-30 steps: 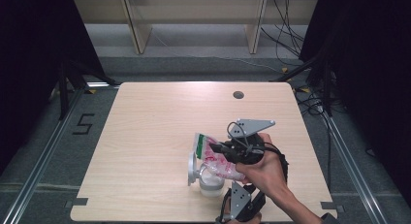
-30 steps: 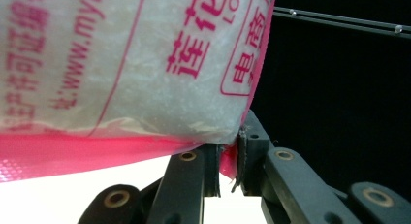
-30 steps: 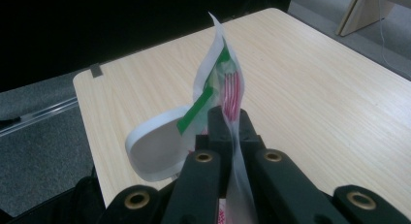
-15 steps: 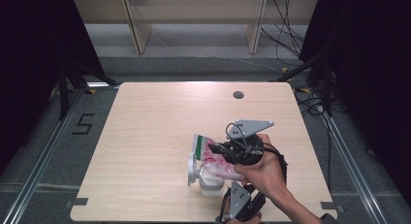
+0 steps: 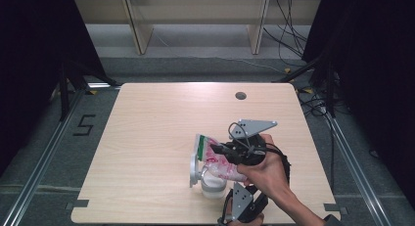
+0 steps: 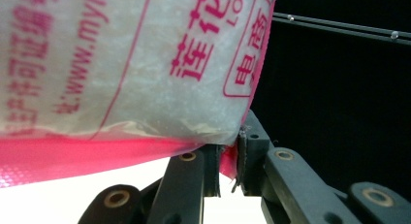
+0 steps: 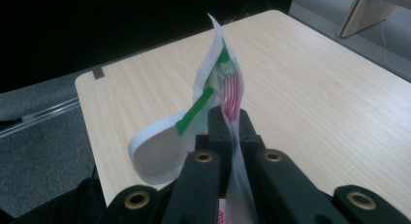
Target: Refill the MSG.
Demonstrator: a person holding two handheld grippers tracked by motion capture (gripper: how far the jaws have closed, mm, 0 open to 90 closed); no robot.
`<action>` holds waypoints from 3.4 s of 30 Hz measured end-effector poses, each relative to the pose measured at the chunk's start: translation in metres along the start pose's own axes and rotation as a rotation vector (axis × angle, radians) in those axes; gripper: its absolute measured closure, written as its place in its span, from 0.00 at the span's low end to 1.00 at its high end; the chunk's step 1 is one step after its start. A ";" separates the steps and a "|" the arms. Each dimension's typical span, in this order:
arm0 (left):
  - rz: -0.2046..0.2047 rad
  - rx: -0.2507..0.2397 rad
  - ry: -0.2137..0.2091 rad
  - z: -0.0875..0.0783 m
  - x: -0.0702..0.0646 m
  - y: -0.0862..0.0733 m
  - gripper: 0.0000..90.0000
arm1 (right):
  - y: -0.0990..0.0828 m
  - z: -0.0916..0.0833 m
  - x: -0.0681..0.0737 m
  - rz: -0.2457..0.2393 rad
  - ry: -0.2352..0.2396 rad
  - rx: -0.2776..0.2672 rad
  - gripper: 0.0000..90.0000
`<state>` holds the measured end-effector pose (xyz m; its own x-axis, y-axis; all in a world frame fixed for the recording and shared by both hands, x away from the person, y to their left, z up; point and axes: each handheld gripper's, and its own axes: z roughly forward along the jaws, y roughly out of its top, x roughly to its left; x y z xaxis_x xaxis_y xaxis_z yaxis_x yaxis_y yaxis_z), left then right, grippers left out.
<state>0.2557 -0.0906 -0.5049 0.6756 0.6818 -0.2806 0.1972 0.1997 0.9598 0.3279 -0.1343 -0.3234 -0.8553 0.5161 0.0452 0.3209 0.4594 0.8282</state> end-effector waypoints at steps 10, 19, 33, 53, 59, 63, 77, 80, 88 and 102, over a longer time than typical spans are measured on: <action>-0.029 0.007 0.009 0.001 0.001 0.001 0.91 | 0.001 0.005 -0.001 -0.033 -0.003 0.001 1.00; -0.014 0.014 0.009 0.001 0.001 0.000 0.91 | 0.001 0.003 0.001 -0.007 -0.011 0.024 1.00; -0.050 -0.001 -0.017 0.004 0.003 -0.002 0.91 | -0.002 0.005 0.000 -0.037 -0.010 0.013 1.00; -0.058 0.014 -0.007 0.003 0.002 0.000 0.91 | -0.001 0.005 0.000 -0.043 -0.011 0.010 1.00; -0.060 0.015 -0.006 0.003 0.002 0.000 0.91 | -0.001 0.005 0.000 -0.044 -0.011 0.013 1.00; -0.059 0.009 -0.009 0.004 0.002 0.001 0.91 | 0.000 0.004 0.000 -0.039 -0.019 0.010 1.00; -0.047 -0.004 -0.024 0.006 0.003 0.001 0.91 | 0.001 0.002 0.001 -0.033 -0.004 0.017 1.00; -0.050 -0.007 -0.025 0.006 0.002 0.001 0.91 | 0.001 0.002 0.001 -0.036 -0.003 0.019 1.00; -0.044 -0.001 -0.027 0.006 0.003 0.002 0.91 | 0.001 0.002 0.002 -0.037 -0.005 0.016 1.00; -0.074 -0.023 -0.035 0.006 0.002 0.001 0.91 | 0.001 0.004 0.003 -0.037 -0.006 0.017 1.00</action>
<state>0.2611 -0.0931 -0.5044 0.6842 0.6399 -0.3498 0.2313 0.2645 0.9362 0.3270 -0.1295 -0.3241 -0.8646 0.5023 0.0112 0.2957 0.4907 0.8196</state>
